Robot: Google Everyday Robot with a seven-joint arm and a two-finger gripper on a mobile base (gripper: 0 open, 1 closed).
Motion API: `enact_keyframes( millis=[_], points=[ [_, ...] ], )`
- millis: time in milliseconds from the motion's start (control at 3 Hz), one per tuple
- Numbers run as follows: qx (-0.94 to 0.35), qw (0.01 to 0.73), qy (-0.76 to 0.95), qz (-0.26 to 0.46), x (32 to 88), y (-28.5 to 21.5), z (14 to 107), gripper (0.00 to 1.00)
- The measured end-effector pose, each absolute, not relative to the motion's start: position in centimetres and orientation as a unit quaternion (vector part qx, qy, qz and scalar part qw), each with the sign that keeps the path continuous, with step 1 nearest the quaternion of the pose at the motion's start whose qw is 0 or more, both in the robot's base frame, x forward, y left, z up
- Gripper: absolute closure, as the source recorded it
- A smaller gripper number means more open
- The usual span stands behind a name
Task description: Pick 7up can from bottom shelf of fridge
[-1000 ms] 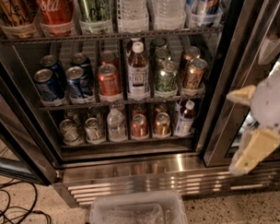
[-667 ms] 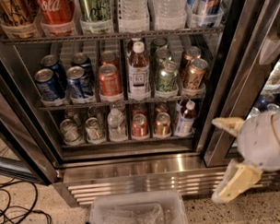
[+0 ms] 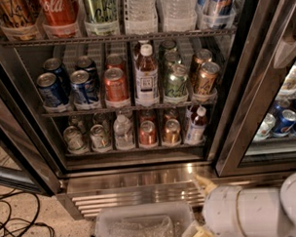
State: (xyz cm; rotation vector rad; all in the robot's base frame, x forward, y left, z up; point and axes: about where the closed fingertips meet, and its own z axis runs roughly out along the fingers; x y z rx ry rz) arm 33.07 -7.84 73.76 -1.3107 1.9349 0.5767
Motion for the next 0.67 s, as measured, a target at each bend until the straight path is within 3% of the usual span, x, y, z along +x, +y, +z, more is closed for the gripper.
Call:
enact_keyframes(
  millis=[667],
  points=[
    [-0.329,0.483,0.755,0.297,33.8,-4.1,68.8,0.00]
  ],
)
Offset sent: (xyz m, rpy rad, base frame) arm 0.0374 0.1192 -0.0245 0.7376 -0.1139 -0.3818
